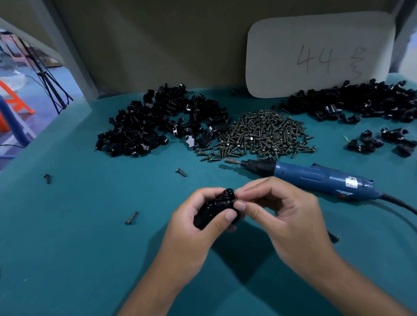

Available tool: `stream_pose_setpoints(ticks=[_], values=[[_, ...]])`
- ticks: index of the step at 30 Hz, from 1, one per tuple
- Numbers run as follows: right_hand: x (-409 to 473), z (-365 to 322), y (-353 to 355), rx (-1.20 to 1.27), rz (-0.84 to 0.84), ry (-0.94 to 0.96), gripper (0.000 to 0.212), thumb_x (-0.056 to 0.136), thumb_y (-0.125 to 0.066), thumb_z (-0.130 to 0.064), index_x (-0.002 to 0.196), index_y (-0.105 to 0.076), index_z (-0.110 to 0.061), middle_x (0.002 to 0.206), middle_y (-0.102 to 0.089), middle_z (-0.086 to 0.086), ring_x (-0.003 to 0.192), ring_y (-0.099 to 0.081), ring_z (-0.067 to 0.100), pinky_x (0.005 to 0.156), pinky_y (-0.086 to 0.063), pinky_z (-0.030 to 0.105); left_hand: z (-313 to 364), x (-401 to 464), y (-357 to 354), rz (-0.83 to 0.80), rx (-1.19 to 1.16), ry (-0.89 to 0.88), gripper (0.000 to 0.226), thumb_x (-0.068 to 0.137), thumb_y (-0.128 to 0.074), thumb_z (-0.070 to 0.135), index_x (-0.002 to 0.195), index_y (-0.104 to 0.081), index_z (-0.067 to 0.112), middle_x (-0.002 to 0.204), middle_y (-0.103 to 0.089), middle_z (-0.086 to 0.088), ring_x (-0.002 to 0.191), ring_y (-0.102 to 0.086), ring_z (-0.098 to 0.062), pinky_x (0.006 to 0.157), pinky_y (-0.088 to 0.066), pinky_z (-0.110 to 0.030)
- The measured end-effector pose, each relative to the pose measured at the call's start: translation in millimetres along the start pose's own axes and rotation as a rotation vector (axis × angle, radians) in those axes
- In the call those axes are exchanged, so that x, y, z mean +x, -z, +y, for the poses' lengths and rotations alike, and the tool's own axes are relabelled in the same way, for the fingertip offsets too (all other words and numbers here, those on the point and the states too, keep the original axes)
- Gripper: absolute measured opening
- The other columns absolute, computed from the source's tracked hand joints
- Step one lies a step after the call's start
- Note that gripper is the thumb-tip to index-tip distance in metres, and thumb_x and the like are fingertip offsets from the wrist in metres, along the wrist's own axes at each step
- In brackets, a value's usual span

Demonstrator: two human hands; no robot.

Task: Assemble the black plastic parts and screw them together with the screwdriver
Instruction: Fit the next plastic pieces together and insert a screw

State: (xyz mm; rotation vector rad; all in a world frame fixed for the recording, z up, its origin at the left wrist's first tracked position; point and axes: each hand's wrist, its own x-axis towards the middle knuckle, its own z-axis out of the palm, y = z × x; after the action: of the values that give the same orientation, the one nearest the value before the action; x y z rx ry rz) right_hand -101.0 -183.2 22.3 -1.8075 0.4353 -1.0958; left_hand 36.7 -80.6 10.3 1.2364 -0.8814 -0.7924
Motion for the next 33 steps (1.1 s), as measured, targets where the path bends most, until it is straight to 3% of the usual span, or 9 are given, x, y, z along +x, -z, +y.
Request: stream_pose_setpoints(ticks=[4, 11, 16, 22, 25, 33], values=[[0.0, -0.5, 0.5, -0.011, -0.012, 0.005, 0.013, 0.084, -0.079, -0.022, 0.090, -0.073, -0.032, 0.095, -0.074, -0.009, 0.091, -0.073, 0.018, 0.078, -0.057, 0.025, 0.3, -0.6, 1.2, 0.000, 0.049, -0.015, 0.037, 0.071, -0.087, 0.019, 0.102, -0.071, 0.030, 0.099, -0.076, 0.005, 0.090, -0.072, -0.009, 0.078, -0.056, -0.020], [3.7, -0.3, 1.8, 0.080, -0.074, -0.088, 0.012, 0.079, -0.082, -0.022, 0.089, -0.078, -0.027, 0.095, -0.076, -0.006, 0.092, -0.073, 0.018, 0.079, -0.055, 0.022, -2.3, 2.4, 3.9, 0.030, 0.145, -0.060, 0.039, 0.071, -0.085, 0.020, 0.104, -0.070, 0.035, 0.103, -0.077, 0.004, 0.095, -0.072, -0.012, 0.085, -0.053, -0.019], [5.5, 0.7, 4.6, 0.103, -0.101, -0.111, 0.015, 0.080, -0.080, -0.016, 0.093, -0.079, -0.023, 0.096, -0.077, -0.004, 0.093, -0.073, 0.017, 0.082, -0.056, 0.022, -1.1, 3.1, 3.9, 0.058, 0.160, -0.084, 0.039, 0.069, -0.085, 0.033, 0.104, -0.070, 0.040, 0.101, -0.076, 0.008, 0.094, -0.072, -0.008, 0.084, -0.052, -0.015], [1.3, 2.4, 1.8, 0.011, -0.069, -0.196, 0.016, 0.078, -0.078, -0.045, 0.089, -0.075, -0.033, 0.076, -0.074, -0.005, 0.067, -0.066, 0.010, 0.065, -0.054, 0.032, -4.2, 1.4, 3.9, 0.060, 0.231, -0.078, 0.039, 0.068, -0.083, 0.040, 0.103, -0.067, 0.045, 0.100, -0.075, 0.013, 0.093, -0.071, -0.004, 0.082, -0.051, -0.013], [0.5, 5.0, 0.0, -0.002, -0.074, -0.243, 0.024, 0.077, -0.072, -0.055, 0.084, -0.073, -0.032, 0.070, -0.071, 0.001, 0.064, -0.064, 0.020, 0.060, -0.053, 0.044, -6.1, 0.6, 4.0, 0.043, 0.252, -0.069, 0.038, 0.070, -0.082, 0.040, 0.104, -0.067, 0.045, 0.099, -0.076, 0.012, 0.092, -0.072, -0.006, 0.080, -0.052, -0.014], [1.1, 3.1, 4.7, 0.024, -0.195, -0.280, 0.014, 0.086, -0.076, -0.047, 0.094, -0.073, -0.036, 0.079, -0.075, 0.000, 0.073, -0.069, 0.021, 0.063, -0.055, 0.028, -7.4, 3.0, 4.5, 0.104, 0.250, -0.069, 0.037, 0.071, -0.085, 0.044, 0.104, -0.068, 0.040, 0.099, -0.076, 0.010, 0.093, -0.072, -0.006, 0.080, -0.052, -0.014]])
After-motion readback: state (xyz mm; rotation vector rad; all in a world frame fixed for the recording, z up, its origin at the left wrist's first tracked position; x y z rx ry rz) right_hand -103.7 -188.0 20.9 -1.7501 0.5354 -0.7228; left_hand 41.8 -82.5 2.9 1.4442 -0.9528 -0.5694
